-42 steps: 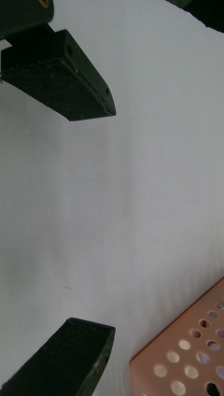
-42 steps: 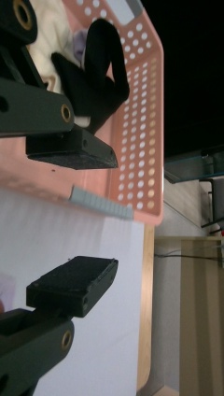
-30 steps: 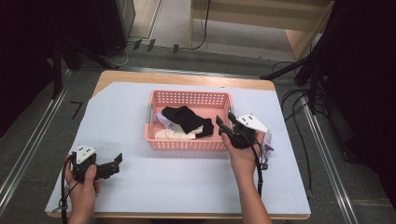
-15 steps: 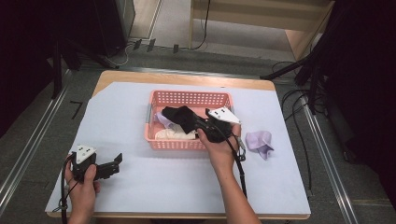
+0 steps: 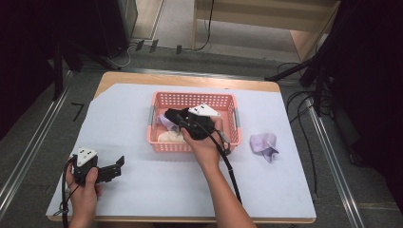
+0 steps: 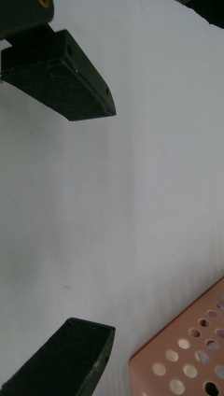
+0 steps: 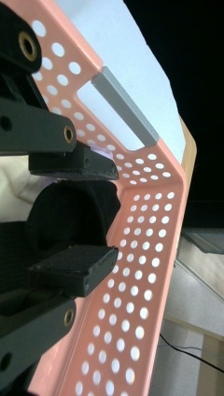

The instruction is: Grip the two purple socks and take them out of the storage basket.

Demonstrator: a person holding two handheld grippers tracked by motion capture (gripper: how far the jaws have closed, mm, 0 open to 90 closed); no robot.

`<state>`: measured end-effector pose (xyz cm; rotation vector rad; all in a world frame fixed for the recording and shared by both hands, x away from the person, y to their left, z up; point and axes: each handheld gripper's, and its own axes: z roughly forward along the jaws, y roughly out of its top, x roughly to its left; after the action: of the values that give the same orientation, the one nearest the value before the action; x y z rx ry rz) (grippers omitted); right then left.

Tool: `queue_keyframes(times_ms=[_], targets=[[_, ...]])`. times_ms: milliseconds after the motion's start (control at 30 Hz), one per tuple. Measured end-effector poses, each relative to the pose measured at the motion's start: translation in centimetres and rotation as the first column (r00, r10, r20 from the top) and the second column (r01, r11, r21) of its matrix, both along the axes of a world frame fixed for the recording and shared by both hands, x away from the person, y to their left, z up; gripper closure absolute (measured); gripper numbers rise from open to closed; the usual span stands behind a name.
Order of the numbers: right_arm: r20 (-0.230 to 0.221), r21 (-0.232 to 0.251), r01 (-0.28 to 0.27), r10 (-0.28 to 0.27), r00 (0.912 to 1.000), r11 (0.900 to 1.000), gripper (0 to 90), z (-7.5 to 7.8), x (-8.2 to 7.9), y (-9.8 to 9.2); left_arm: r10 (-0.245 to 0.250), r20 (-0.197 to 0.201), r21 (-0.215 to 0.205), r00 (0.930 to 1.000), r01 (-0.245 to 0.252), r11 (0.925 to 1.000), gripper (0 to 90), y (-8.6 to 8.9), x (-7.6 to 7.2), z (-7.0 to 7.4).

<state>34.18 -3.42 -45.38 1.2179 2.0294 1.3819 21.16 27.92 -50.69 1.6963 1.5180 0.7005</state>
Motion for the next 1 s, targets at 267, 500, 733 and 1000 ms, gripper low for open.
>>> queue_keyframes(times_ms=[267, 500, 733, 1000], targets=[[-0.053, -0.014, 0.033, -0.033, 0.998, 0.999, 59.2, -0.3, 1.0, 1.2, -0.002, -0.002, -0.002, 1.0, 0.002, 1.0, 0.1, 0.1, 0.0, 0.0], [-0.137, 0.009, 0.015, -0.014, 0.9904, 1.0, 60.0, -0.5, 1.6, 2.2, -0.003, -0.005, -0.002, 1.0, 0.003, 1.0, 0.1, 0.1, 0.0, 0.0], [-0.272, 0.014, -0.016, 0.019, 0.962, 1.0, 80.5, -0.9, 2.3, 2.9, 0.0, -0.003, -0.01, 1.0, 0.0, 1.0, 0.1, 0.1, 0.0, 0.0], [-0.164, 0.029, 0.008, -0.003, 0.9864, 1.0, 90.0, -0.1, 1.9, 1.6, 0.0, -0.003, -0.01, 1.0, 0.0, 1.0, 0.1, 0.1, 0.0, 0.0]])
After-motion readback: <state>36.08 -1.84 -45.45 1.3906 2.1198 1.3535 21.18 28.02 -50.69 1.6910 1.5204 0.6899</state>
